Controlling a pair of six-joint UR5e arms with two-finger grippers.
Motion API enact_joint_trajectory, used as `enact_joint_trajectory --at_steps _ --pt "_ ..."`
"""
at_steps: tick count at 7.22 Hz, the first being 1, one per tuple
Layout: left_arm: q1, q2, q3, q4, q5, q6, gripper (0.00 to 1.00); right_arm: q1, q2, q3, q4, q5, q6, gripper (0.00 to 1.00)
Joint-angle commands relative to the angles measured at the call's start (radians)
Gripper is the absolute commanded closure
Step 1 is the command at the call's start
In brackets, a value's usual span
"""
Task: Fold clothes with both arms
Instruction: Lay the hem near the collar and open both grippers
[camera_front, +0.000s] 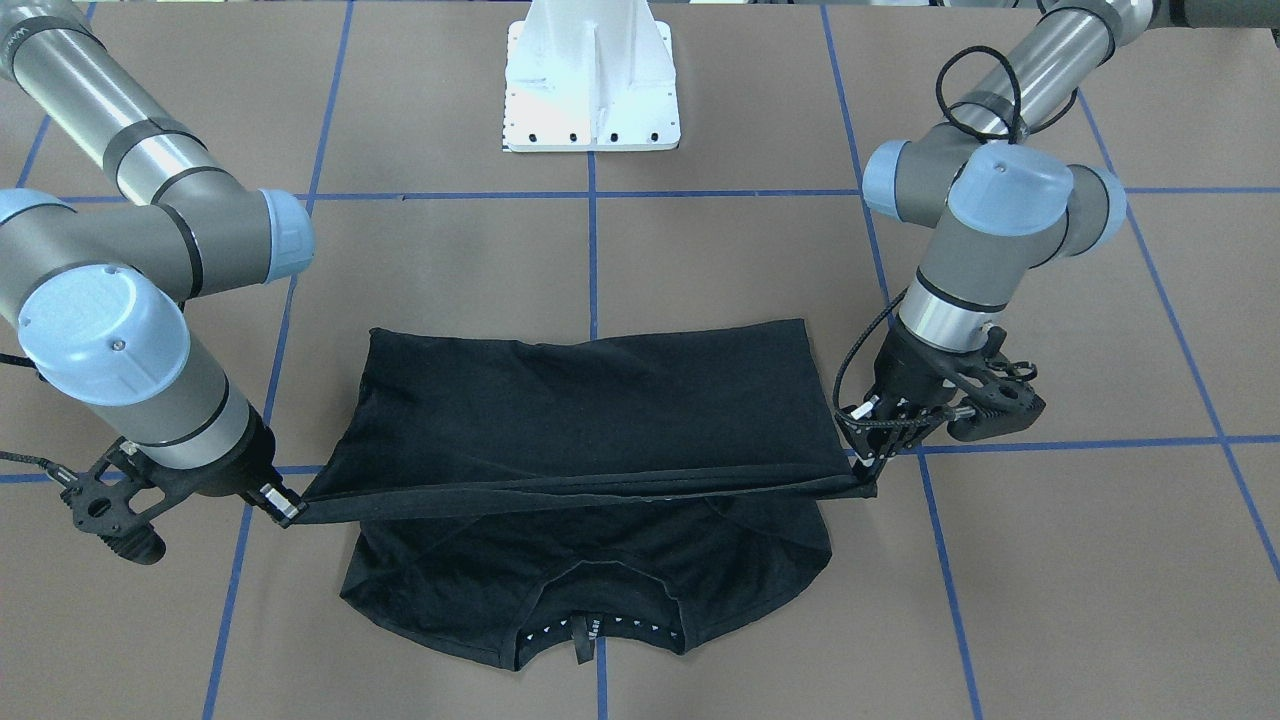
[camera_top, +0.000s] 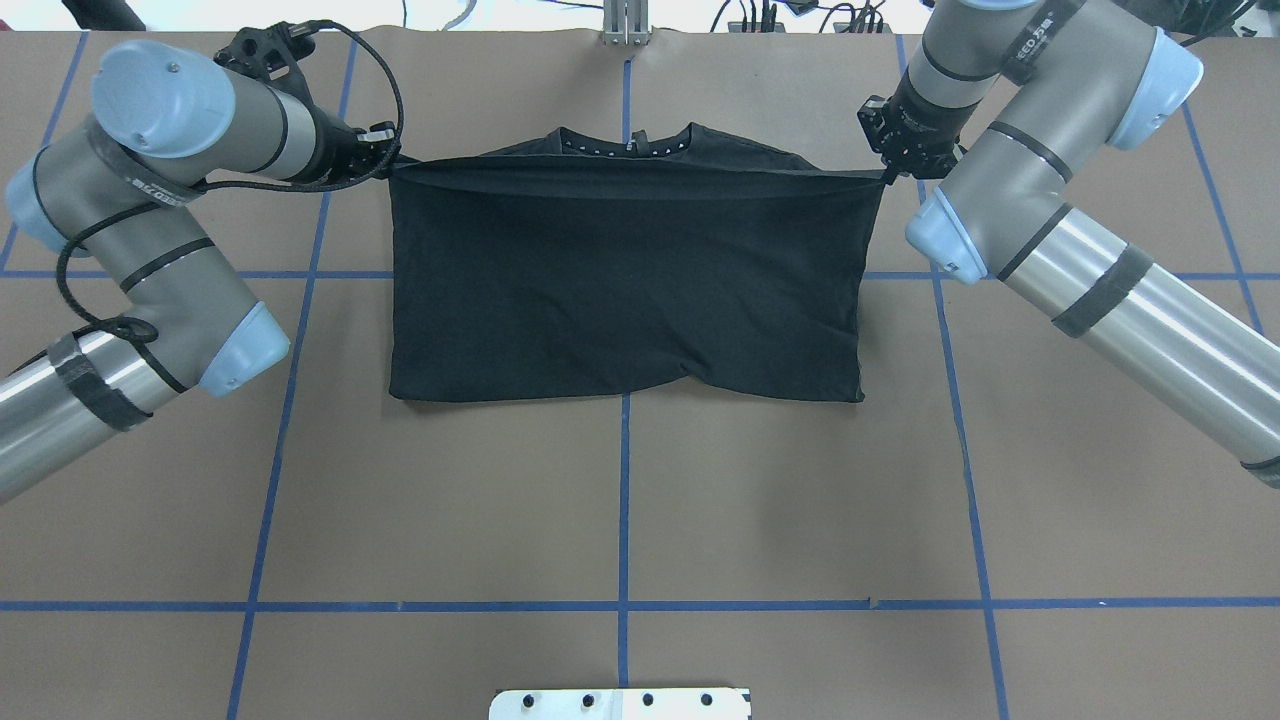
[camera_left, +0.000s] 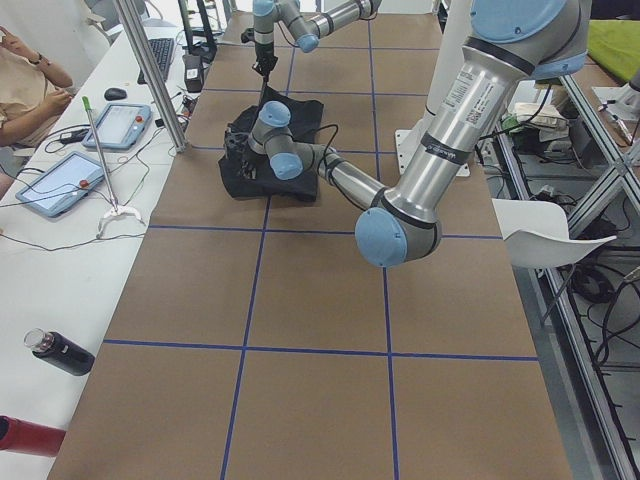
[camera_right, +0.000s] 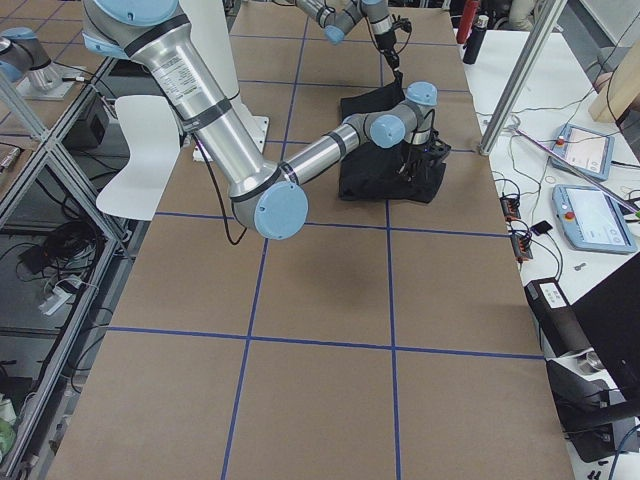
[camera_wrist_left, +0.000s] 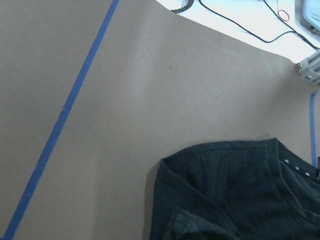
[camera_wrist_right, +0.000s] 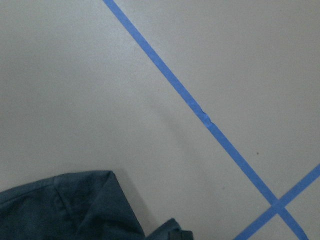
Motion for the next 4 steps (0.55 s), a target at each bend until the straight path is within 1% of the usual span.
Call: enact_joint_trajectory --at_steps 1,2,3,4 --pt "-0.001 -0.047 0.137 -0.107 0.023 0.0 1.0 -0.003 0.012 -0.054 0.043 -0.025 -0.007 1.0" --pt "-0.001 -0.05 0.168 -0.143 0.041 -0.002 0.84 -0.006 0.02 -0.07 0.075 -0.029 -0.007 0.66" --pt "-0.001 -0.05 0.173 -0.146 0.047 0.0 0.79 -0.015 0.053 -0.115 0.116 -0.041 0.005 0.42" --pt "-0.001 -0.052 0.173 -0.152 0.047 -0.002 0.59 -0.015 0.069 -0.141 0.12 -0.042 0.005 0.36"
